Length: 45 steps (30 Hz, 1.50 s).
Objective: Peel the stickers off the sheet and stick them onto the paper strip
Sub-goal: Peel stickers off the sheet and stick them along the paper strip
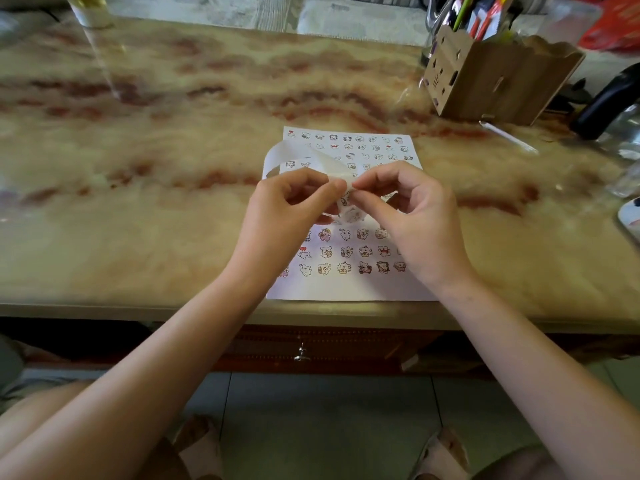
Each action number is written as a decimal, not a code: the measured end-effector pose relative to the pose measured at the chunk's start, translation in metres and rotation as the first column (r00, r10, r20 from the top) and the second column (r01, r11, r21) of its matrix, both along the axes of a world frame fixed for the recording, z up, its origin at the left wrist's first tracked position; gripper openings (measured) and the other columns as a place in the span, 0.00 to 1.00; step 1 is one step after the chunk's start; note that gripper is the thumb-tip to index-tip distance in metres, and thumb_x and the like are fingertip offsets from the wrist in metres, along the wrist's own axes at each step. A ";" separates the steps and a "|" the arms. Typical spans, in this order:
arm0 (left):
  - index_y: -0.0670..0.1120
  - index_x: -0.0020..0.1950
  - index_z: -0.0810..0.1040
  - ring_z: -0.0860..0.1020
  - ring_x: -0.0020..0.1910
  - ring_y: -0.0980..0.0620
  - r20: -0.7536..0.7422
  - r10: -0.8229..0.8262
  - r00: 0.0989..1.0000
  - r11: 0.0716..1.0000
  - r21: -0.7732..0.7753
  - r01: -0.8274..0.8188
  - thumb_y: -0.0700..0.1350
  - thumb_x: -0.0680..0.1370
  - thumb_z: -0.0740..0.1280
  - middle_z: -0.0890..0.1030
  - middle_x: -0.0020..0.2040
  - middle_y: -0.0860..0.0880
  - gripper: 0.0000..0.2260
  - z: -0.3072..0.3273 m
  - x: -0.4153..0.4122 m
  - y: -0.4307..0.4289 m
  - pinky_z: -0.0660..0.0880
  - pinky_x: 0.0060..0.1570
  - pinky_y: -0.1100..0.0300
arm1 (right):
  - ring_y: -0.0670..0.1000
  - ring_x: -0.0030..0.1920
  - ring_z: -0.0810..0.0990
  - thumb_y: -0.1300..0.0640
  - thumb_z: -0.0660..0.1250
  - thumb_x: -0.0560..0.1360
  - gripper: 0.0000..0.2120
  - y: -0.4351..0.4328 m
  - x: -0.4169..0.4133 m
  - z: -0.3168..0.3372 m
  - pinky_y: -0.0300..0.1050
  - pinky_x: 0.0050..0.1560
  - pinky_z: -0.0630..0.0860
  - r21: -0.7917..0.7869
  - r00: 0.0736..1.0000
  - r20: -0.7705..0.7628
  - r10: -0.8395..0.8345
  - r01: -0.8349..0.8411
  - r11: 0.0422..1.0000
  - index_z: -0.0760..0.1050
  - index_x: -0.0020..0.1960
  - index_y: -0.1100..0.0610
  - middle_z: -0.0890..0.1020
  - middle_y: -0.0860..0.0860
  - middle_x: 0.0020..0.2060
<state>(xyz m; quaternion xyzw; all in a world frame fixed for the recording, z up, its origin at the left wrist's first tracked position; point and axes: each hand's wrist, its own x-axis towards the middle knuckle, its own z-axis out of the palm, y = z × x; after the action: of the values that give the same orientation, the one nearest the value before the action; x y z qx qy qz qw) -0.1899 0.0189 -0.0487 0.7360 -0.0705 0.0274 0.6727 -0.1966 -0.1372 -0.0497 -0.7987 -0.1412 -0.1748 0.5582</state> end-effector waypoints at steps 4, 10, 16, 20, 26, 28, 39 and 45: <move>0.44 0.44 0.83 0.82 0.38 0.57 -0.006 0.000 1.000 1.000 0.018 0.000 0.44 0.77 0.69 0.83 0.35 0.52 0.06 0.000 0.000 0.000 0.77 0.40 0.66 | 0.47 0.42 0.81 0.61 0.72 0.73 0.03 0.000 0.000 0.000 0.37 0.41 0.75 -0.065 1.000 0.024 -0.017 0.019 0.998 0.81 0.47 0.56 0.83 0.46 0.41; 0.42 0.45 0.83 0.82 0.38 0.56 -0.031 -0.002 1.000 1.000 0.011 0.002 0.45 0.77 0.69 0.83 0.37 0.49 0.07 -0.001 0.000 0.000 0.78 0.43 0.64 | 0.49 0.42 0.81 0.62 0.72 0.73 0.04 -0.002 0.000 0.000 0.37 0.42 0.75 -0.179 0.994 0.110 -0.016 0.036 0.983 0.81 0.48 0.61 0.83 0.51 0.41; 0.42 0.44 0.83 0.81 0.37 0.59 -0.029 0.003 1.000 0.999 0.033 -0.002 0.44 0.77 0.69 0.82 0.36 0.51 0.07 -0.001 0.000 0.000 0.76 0.40 0.67 | 0.46 0.41 0.78 0.59 0.72 0.74 0.04 -0.002 0.001 0.000 0.30 0.41 0.69 -0.273 0.994 0.108 -0.028 0.057 0.960 0.79 0.46 0.59 0.81 0.48 0.41; 0.42 0.44 0.83 0.81 0.38 0.59 -0.034 0.000 0.999 0.998 0.056 0.002 0.45 0.77 0.68 0.83 0.38 0.49 0.07 0.000 0.002 0.003 0.78 0.41 0.65 | 0.46 0.43 0.75 0.59 0.71 0.74 0.03 0.001 0.001 -0.002 0.30 0.44 0.66 -0.340 0.988 0.146 -0.041 0.089 0.936 0.78 0.45 0.59 0.77 0.47 0.44; 0.43 0.46 0.83 0.82 0.41 0.55 -0.066 0.011 0.998 0.996 0.084 -0.005 0.46 0.77 0.68 0.84 0.41 0.44 0.08 0.000 0.009 0.011 0.79 0.44 0.63 | 0.46 0.49 0.73 0.59 0.70 0.74 0.05 0.007 -0.005 0.002 0.32 0.52 0.67 -0.359 0.970 0.240 -0.029 0.116 0.926 0.78 0.44 0.61 0.74 0.50 0.46; 0.42 0.47 0.83 0.82 0.41 0.55 -0.079 0.009 0.997 0.996 0.088 -0.002 0.46 0.77 0.68 0.84 0.42 0.43 0.08 -0.001 0.012 0.014 0.79 0.47 0.61 | 0.47 0.44 0.74 0.60 0.70 0.74 0.03 0.010 -0.012 0.010 0.32 0.47 0.67 -0.324 0.983 0.186 -0.005 0.066 0.944 0.77 0.44 0.59 0.76 0.49 0.43; 0.45 0.38 0.81 0.78 0.36 0.56 -0.116 -0.012 0.993 0.991 0.134 0.028 0.43 0.76 0.70 0.80 0.32 0.51 0.08 -0.008 0.019 0.018 0.79 0.47 0.57 | 0.44 0.28 0.76 0.65 0.73 0.70 0.01 0.044 -0.033 0.009 0.35 0.32 0.75 0.026 0.772 -0.610 0.179 -0.207 0.978 0.82 0.40 0.63 0.80 0.53 0.28; 0.41 0.40 0.81 0.78 0.36 0.56 -0.144 -0.031 0.989 0.990 0.135 0.051 0.43 0.76 0.70 0.80 0.31 0.53 0.07 -0.010 0.022 0.019 0.79 0.51 0.54 | 0.43 0.28 0.74 0.63 0.75 0.68 0.02 0.049 -0.030 0.004 0.40 0.36 0.72 -0.049 0.770 -0.626 0.123 -0.196 0.979 0.83 0.39 0.62 0.83 0.57 0.31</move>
<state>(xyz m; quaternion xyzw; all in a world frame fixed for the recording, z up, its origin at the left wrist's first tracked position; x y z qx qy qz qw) -0.1678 0.0377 -0.0586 0.7794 -0.0396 -0.0435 0.6238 -0.2268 -0.0886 -0.0460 -0.8267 -0.0271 0.1533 0.5406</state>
